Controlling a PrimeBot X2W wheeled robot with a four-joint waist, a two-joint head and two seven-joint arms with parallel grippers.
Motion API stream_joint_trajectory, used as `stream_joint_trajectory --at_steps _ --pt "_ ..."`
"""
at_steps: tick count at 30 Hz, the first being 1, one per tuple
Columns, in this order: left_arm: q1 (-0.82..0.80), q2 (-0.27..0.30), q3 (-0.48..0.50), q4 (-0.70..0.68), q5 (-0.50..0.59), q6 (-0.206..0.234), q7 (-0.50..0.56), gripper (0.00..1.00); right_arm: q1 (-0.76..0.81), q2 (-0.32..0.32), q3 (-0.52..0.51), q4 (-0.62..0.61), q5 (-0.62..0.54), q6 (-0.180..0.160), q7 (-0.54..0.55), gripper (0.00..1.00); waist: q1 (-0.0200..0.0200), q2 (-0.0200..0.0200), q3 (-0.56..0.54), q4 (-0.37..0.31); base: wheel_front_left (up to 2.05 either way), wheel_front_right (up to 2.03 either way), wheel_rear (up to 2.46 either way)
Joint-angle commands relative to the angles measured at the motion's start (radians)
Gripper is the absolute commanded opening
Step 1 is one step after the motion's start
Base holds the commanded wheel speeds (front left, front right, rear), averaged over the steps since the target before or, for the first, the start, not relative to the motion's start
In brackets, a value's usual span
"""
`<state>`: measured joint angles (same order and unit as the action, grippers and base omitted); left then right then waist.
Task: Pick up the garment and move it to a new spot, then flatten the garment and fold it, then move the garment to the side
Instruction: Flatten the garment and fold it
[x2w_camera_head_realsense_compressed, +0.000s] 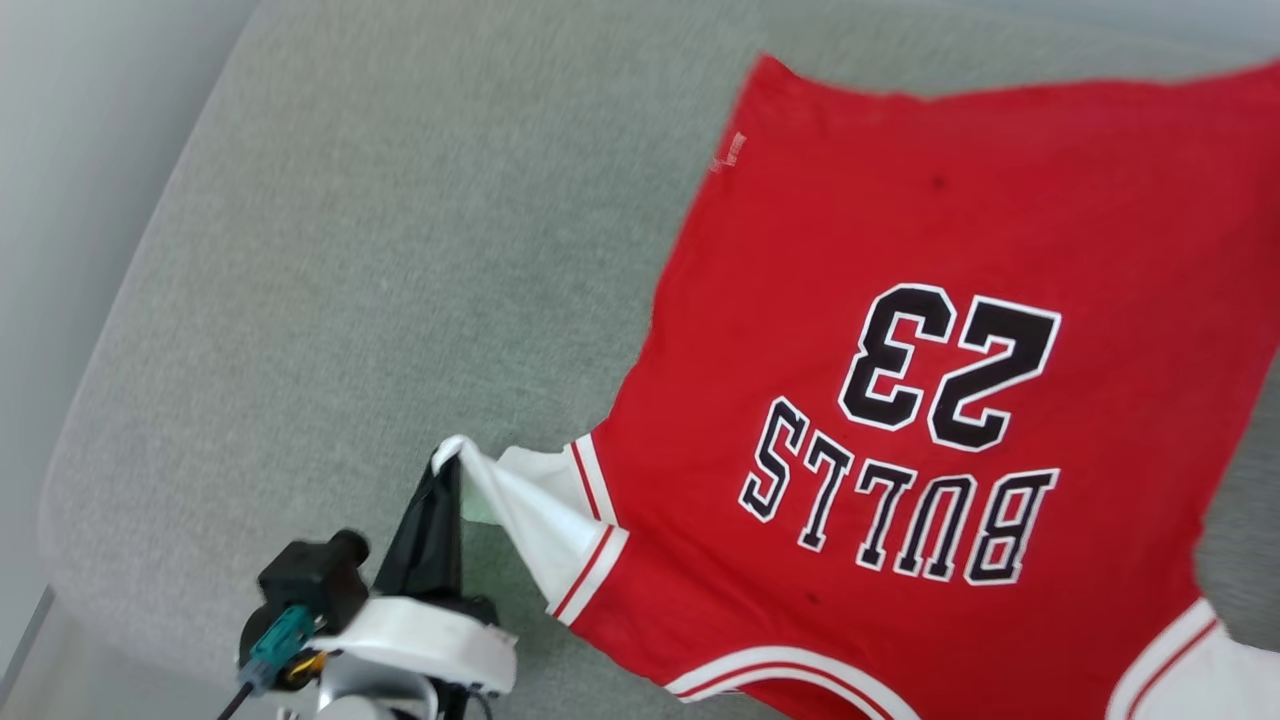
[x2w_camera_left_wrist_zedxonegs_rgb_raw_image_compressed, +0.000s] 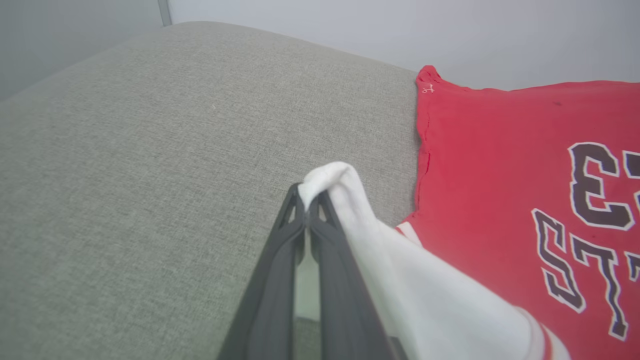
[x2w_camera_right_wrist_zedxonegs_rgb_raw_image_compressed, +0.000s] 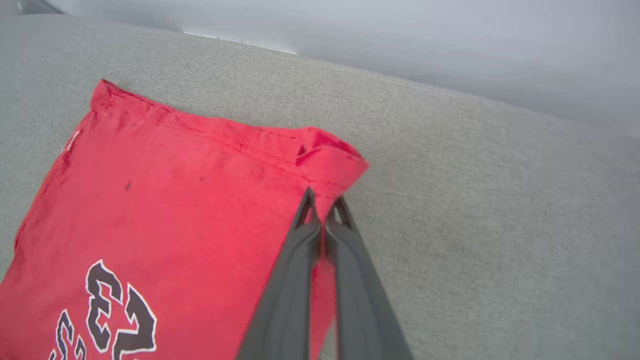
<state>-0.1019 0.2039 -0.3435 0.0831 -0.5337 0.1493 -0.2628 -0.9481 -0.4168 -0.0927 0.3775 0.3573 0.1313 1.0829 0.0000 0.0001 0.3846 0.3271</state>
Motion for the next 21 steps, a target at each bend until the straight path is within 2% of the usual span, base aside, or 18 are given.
stream_joint_trajectory --at_steps 1,6,9,14,21 --pt "0.023 0.014 0.016 0.007 -0.003 0.004 -0.002 0.0 0.078 -0.046 0.022 -0.063 0.05 -0.001 -0.015 0.0 0.0 -0.0001 -0.088 -0.058 0.0 0.0 0.0" --pt "0.07 0.05 0.047 0.014 -0.015 0.017 0.005 0.0 0.332 -0.142 0.03 -0.218 0.121 -0.001 -0.024 0.0 0.0 -0.0001 -0.168 -0.146 0.0 0.0 0.0" --pt "0.099 0.071 0.071 0.013 -0.027 0.032 0.013 0.0 0.508 -0.15 -0.001 -0.284 0.14 -0.001 -0.036 0.0 0.0 -0.0001 -0.2 -0.207 0.0 0.0 0.0" --pt "0.143 0.099 0.094 0.013 -0.042 0.048 0.037 0.0 0.811 -0.07 -0.058 -0.324 0.182 -0.001 -0.076 0.0 0.0 -0.0001 -0.248 -0.301 0.0 0.0 0.0" --pt "0.202 0.139 0.129 0.006 -0.061 0.078 0.071 0.0 1.086 0.054 -0.062 -0.3 0.194 -0.001 -0.138 0.0 0.0 -0.0001 -0.278 -0.411 0.0 0.0 0.0"
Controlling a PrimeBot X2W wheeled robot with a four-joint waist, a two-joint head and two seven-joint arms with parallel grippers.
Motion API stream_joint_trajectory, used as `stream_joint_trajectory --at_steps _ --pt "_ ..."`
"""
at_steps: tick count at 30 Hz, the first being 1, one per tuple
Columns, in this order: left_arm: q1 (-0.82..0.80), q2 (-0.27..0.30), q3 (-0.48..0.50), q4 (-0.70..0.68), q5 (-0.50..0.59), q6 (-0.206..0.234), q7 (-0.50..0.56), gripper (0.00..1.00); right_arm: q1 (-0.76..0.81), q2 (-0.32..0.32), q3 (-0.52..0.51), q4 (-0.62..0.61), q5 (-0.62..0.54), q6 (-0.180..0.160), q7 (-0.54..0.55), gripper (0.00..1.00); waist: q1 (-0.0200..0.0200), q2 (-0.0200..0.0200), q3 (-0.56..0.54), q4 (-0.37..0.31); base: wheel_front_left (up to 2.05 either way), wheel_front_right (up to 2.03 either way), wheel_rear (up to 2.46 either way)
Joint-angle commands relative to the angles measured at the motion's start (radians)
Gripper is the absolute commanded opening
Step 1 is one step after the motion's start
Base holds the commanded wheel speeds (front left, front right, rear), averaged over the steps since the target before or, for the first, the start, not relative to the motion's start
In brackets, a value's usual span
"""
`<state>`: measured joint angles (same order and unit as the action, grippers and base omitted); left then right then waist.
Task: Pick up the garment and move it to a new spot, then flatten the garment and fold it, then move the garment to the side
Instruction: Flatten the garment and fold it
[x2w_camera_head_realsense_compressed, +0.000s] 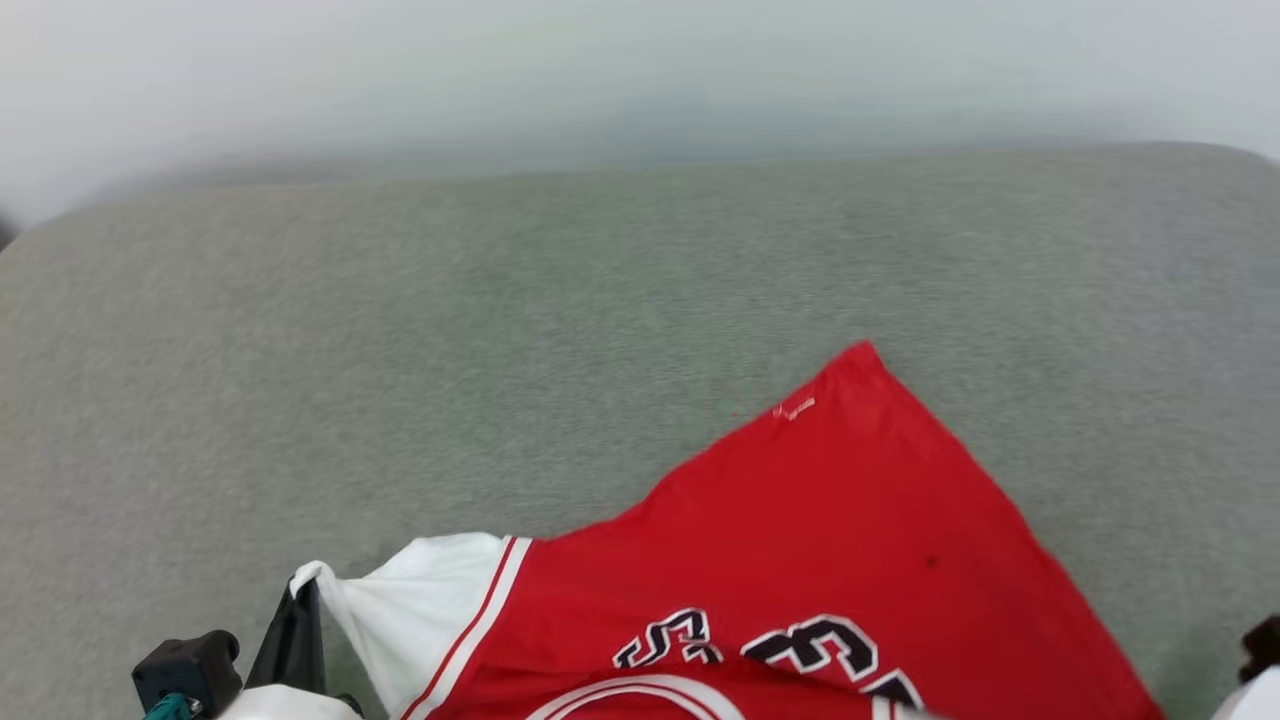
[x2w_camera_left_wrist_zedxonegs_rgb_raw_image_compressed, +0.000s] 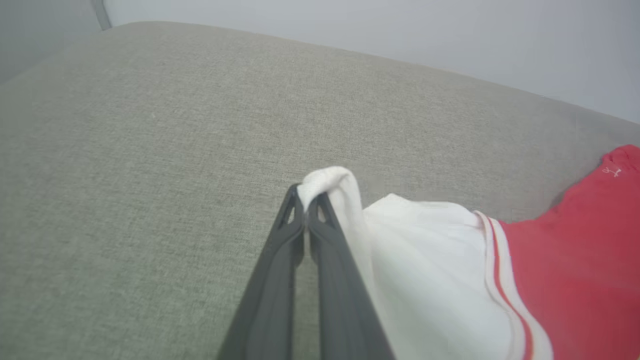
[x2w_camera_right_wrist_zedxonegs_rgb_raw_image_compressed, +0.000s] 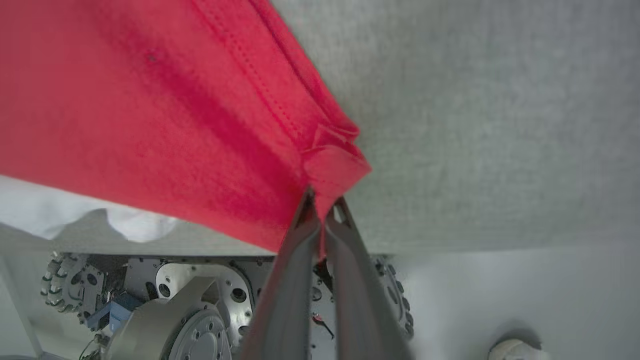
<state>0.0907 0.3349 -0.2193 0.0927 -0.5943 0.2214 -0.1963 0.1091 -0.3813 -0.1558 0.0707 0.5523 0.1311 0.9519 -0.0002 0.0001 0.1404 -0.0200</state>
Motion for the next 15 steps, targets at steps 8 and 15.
stream_joint_trajectory --at_steps 8,15 --pt "0.035 0.039 0.009 -0.029 -0.001 0.024 0.042 0.0 0.036 0.07 -0.025 -0.01 -0.031 -0.001 -0.208 1.0 0.0002 -0.0001 -0.03 -0.128 0.0 0.0 0.0" --pt "-0.002 0.036 -0.01 -0.057 0.013 0.033 0.058 0.0 -0.113 0.103 -0.048 0.005 -0.079 -0.001 -0.512 1.0 0.0002 -0.0001 0.001 -0.119 0.0 0.0 0.0"
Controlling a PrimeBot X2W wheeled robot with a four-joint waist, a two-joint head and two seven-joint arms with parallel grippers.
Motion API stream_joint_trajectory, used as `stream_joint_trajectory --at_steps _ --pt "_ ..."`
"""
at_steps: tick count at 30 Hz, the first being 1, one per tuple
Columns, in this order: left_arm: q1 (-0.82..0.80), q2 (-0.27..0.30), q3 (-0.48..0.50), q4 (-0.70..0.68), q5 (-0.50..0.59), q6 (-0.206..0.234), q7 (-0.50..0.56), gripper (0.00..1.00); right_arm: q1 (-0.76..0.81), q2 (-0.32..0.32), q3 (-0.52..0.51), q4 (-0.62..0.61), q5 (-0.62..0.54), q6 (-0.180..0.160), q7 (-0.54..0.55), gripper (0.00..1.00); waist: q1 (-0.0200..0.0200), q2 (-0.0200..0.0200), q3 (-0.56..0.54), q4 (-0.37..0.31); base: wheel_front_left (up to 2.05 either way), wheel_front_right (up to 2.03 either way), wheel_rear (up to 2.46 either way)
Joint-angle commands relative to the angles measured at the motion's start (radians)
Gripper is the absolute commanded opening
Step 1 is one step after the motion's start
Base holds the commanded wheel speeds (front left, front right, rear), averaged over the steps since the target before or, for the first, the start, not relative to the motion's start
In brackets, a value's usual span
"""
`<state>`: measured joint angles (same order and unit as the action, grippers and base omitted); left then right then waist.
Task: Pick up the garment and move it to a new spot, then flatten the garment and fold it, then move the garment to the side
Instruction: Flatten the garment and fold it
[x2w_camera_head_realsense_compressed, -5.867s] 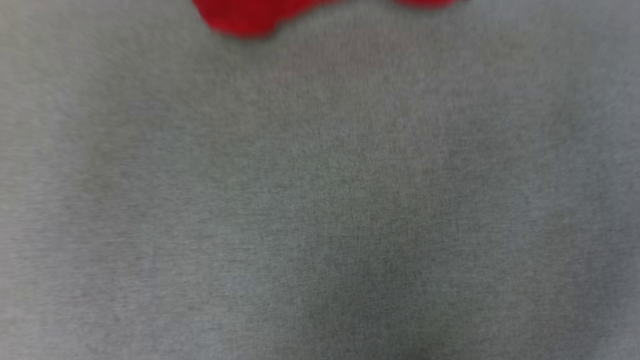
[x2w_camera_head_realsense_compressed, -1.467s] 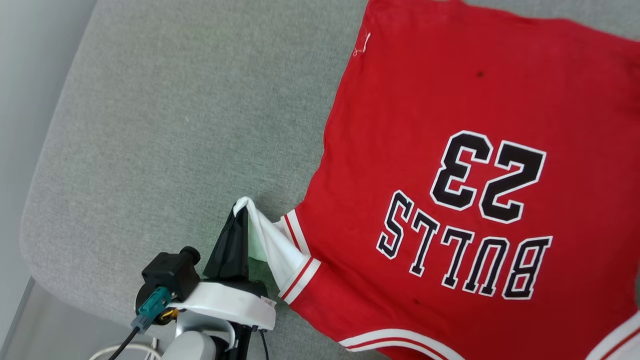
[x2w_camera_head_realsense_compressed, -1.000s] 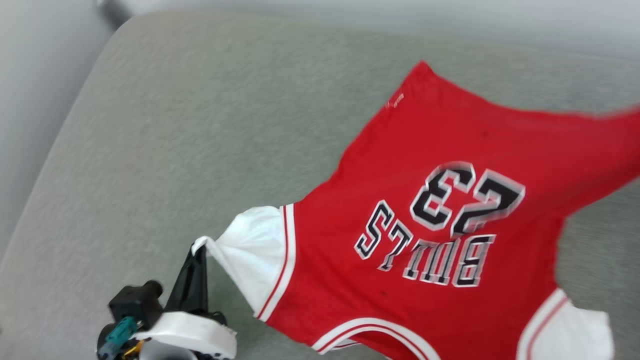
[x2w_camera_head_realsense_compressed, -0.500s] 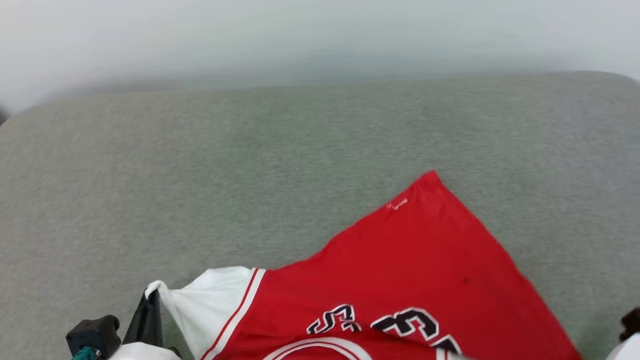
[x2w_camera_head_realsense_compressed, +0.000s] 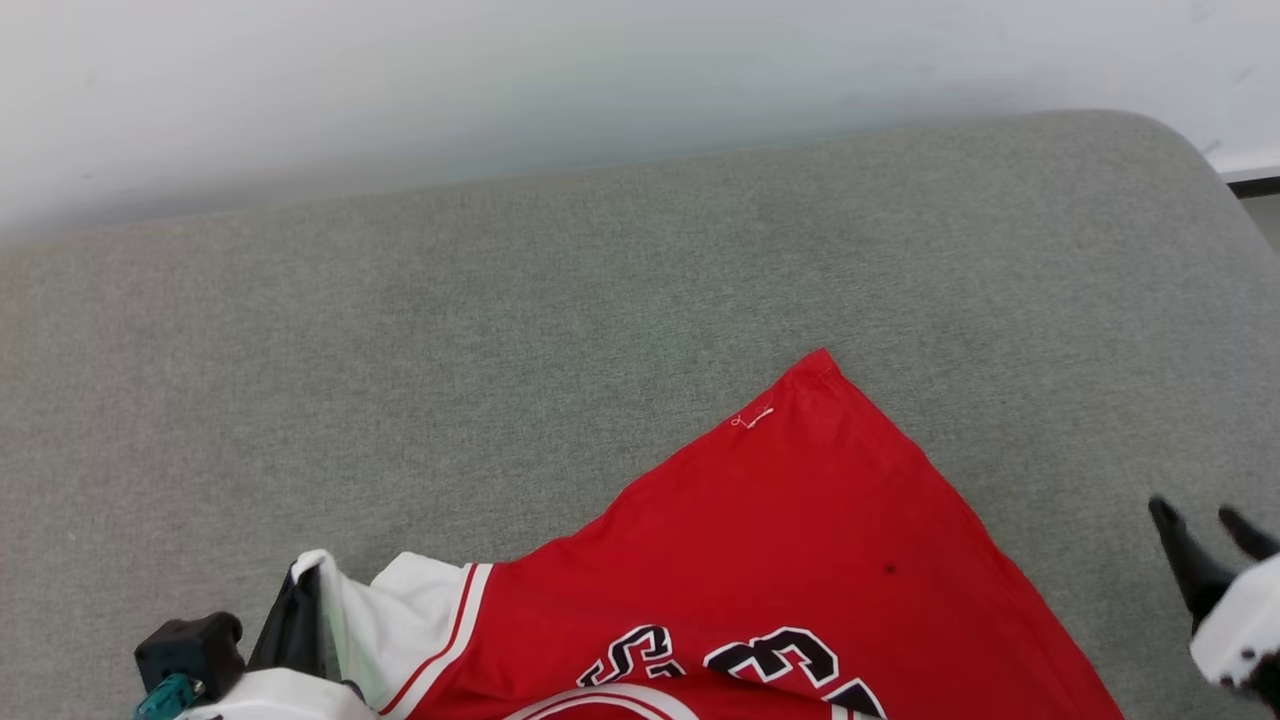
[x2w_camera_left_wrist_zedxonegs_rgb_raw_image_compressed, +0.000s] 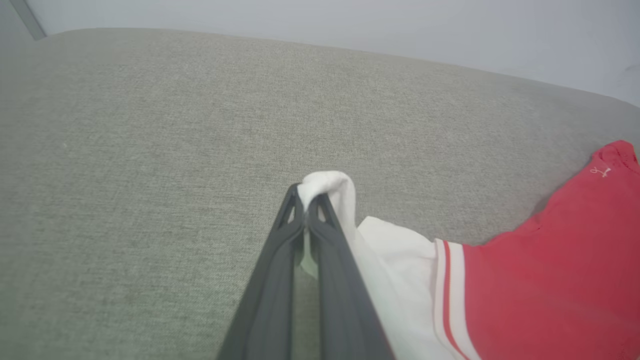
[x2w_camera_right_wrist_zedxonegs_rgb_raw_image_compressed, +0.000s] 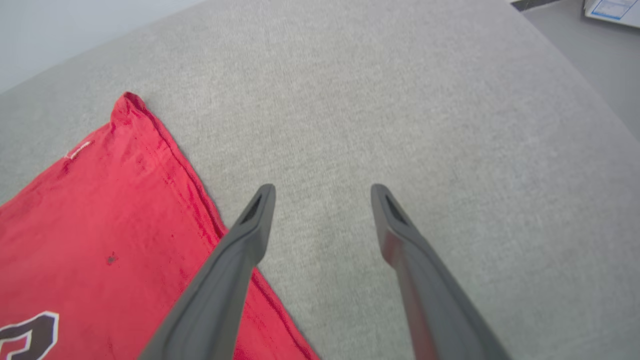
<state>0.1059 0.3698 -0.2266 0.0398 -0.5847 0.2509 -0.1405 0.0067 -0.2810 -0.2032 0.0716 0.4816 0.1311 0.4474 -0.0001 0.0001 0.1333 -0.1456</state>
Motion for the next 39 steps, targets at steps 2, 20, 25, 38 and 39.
stream_joint_trajectory --at_steps 2,20,25,38,39 --pt "-0.028 0.0 -0.011 -0.014 0.01 -0.001 0.004 0.0 -0.075 0.012 0.01 0.034 -0.021 -0.001 -0.065 1.0 0.0001 -0.0001 0.023 0.017 0.0 0.0 0.0" --pt "-0.198 -0.052 -0.11 -0.088 0.067 -0.031 -0.006 0.0 -0.625 -0.059 0.341 0.237 -0.006 -0.001 0.557 1.0 0.0001 -0.0001 0.21 0.186 0.0 0.0 0.0" --pt "-0.241 -0.078 -0.136 -0.067 0.073 -0.049 -0.024 0.0 -0.682 -0.048 0.363 0.301 -0.022 -0.001 0.608 1.0 0.0001 -0.0001 0.247 0.226 0.0 0.0 0.0" --pt "-0.263 -0.077 -0.138 -0.018 0.06 -0.063 -0.049 0.0 -0.697 -0.071 0.479 0.439 0.062 -0.001 0.609 0.0 0.0001 -0.0001 0.216 0.228 0.0 0.0 0.0" --pt "-0.267 -0.068 -0.138 -0.018 0.061 -0.067 -0.043 0.0 -0.702 -0.077 0.482 0.438 0.066 -0.001 0.598 0.0 0.0001 -0.0001 0.204 0.226 0.0 0.0 0.0"
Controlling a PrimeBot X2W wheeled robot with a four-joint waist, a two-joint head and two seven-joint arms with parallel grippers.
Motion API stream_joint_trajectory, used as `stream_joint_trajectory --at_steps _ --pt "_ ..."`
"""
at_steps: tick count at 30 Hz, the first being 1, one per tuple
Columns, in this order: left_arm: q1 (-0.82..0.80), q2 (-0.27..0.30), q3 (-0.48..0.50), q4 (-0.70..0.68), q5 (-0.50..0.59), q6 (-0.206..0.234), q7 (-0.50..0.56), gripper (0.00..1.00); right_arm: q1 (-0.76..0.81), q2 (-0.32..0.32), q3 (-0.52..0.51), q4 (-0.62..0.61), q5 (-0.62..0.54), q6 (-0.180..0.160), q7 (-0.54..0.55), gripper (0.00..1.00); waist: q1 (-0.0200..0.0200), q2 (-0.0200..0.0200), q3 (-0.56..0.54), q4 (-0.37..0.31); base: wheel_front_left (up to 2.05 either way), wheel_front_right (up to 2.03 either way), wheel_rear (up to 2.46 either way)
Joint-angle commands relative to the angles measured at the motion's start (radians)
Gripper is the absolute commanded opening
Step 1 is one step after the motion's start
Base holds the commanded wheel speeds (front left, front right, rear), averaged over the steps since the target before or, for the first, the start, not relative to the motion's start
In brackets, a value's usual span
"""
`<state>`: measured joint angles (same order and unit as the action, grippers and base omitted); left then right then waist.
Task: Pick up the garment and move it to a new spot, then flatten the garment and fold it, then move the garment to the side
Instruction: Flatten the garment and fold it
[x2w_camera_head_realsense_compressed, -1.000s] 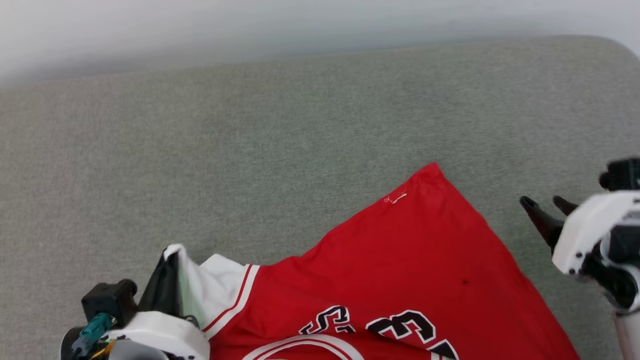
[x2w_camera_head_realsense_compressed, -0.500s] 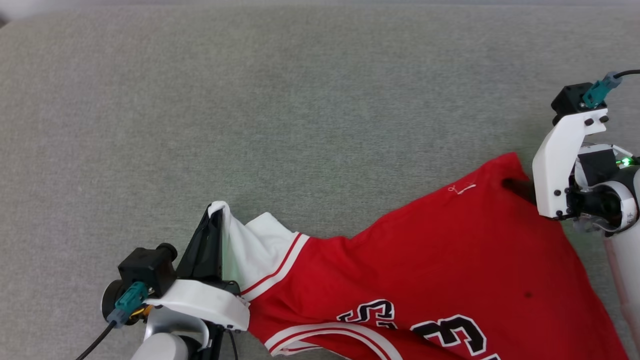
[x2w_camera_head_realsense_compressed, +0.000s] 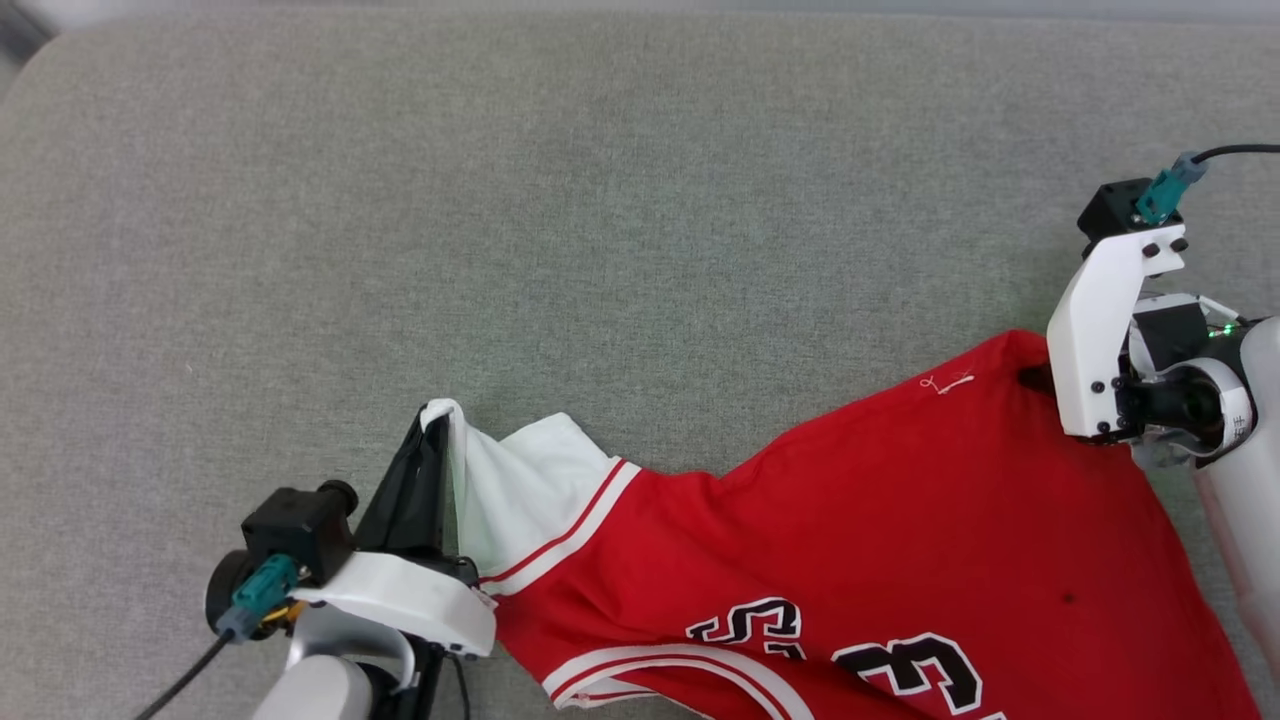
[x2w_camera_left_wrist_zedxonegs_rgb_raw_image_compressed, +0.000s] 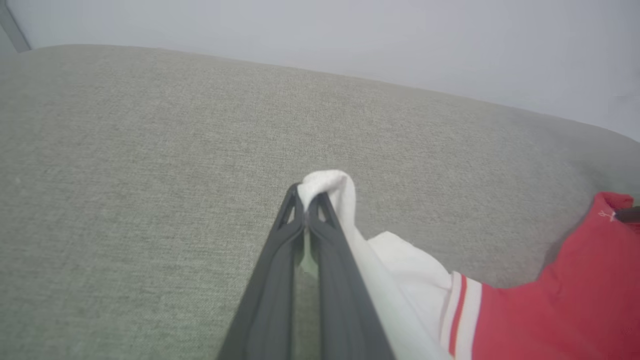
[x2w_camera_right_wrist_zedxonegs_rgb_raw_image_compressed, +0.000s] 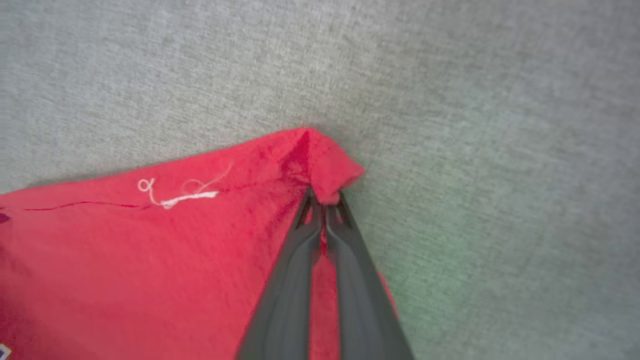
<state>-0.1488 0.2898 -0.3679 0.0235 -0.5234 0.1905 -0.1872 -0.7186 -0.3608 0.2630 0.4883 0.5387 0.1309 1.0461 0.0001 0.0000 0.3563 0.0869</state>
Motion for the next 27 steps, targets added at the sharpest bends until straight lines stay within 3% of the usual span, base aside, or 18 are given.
stream_joint_trajectory --at_steps 1,9,17,22,27 --pt "-0.021 0.022 0.008 -0.005 -0.003 -0.013 0.01 0.0 0.016 -0.001 0.016 0.018 0.013 0.0 -0.012 0.0 -0.0001 0.0 -0.031 -0.008 0.0 0.0 0.0" --pt "-0.187 0.141 0.044 -0.049 -0.004 -0.063 0.146 0.0 -0.04 -0.037 0.029 -0.03 0.013 0.0 -0.142 0.0 -0.0001 0.0 -0.147 -0.041 0.0 0.0 0.0" --pt "-0.513 0.215 0.067 -0.008 0.027 -0.103 0.269 0.0 -0.148 -0.052 -0.008 -0.061 -0.023 -0.001 -0.269 0.0 -0.0001 0.0 -0.232 -0.097 0.0 0.0 0.0" --pt "-0.751 0.204 0.046 0.102 0.059 -0.128 0.325 0.0 -0.249 -0.061 -0.035 -0.074 -0.057 -0.001 -0.342 0.0 -0.0001 0.0 -0.236 -0.117 0.0 0.0 0.0" --pt "-0.969 0.161 0.04 0.257 0.072 -0.15 0.314 0.0 -0.364 -0.066 -0.065 -0.073 -0.086 -0.001 -0.393 0.0 -0.0001 0.0 -0.201 -0.13 0.0 0.0 0.0"
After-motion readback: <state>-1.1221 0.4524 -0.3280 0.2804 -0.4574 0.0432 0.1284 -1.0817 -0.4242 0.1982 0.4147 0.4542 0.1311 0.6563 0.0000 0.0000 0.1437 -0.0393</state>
